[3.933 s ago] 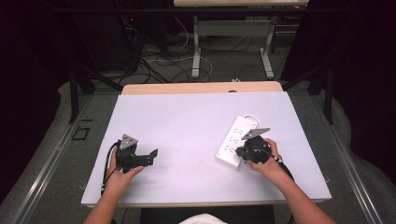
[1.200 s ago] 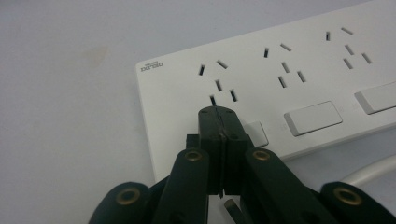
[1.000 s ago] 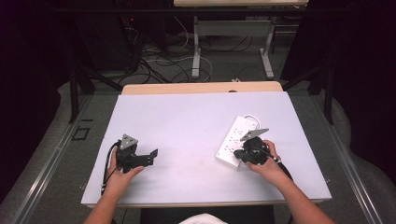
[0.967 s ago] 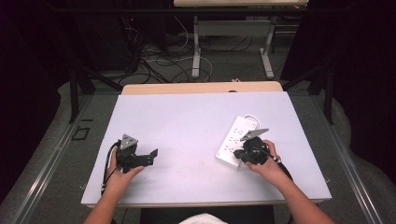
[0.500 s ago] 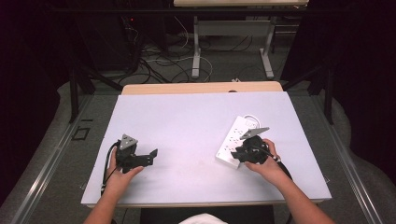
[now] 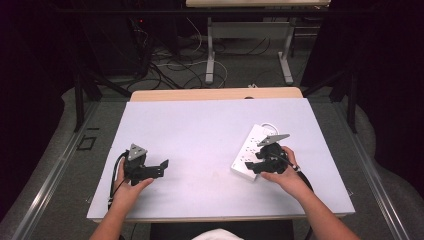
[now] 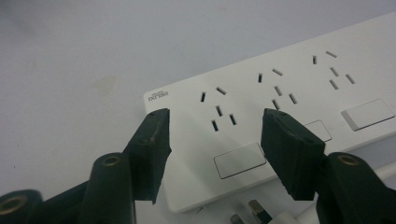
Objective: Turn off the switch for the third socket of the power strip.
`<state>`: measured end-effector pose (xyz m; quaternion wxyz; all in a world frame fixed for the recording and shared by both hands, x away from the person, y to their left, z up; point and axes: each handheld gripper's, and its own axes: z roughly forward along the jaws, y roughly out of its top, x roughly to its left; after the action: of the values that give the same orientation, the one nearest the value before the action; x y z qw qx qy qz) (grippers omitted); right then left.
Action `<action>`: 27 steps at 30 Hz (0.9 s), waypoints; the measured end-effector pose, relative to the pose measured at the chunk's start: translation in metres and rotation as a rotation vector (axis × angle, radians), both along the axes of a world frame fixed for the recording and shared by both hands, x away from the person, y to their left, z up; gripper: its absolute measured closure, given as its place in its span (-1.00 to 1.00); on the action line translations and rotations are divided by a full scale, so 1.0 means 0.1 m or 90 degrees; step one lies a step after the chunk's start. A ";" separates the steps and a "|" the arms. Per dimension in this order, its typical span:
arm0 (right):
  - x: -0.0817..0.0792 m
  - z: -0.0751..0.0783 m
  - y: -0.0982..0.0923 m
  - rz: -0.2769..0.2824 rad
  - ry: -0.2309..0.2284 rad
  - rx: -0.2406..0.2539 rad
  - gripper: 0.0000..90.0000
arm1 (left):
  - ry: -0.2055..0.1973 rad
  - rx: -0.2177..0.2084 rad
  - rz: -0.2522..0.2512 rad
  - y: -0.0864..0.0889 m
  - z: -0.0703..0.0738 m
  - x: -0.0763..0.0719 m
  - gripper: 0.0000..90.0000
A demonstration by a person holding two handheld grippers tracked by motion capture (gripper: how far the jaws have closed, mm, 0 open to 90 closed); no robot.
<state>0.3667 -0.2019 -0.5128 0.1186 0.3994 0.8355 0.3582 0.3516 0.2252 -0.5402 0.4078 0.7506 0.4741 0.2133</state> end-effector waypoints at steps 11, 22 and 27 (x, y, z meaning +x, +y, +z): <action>0.02 0.05 -0.03 -0.028 0.006 0.012 -0.59 | 0.000 0.000 0.000 0.00 0.00 0.00 -0.88; 0.06 0.09 -0.11 -0.053 -0.003 0.014 -0.95 | -0.002 -0.001 0.002 0.00 0.00 0.00 -0.88; 0.08 0.11 -0.17 -0.064 -0.012 0.015 -1.00 | -0.004 0.007 0.001 0.01 0.01 0.00 -0.88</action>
<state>0.3745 -0.2191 -0.5014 0.1399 0.4388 0.8090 0.3651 0.3515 0.2262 -0.5396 0.4052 0.7519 0.4721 0.2181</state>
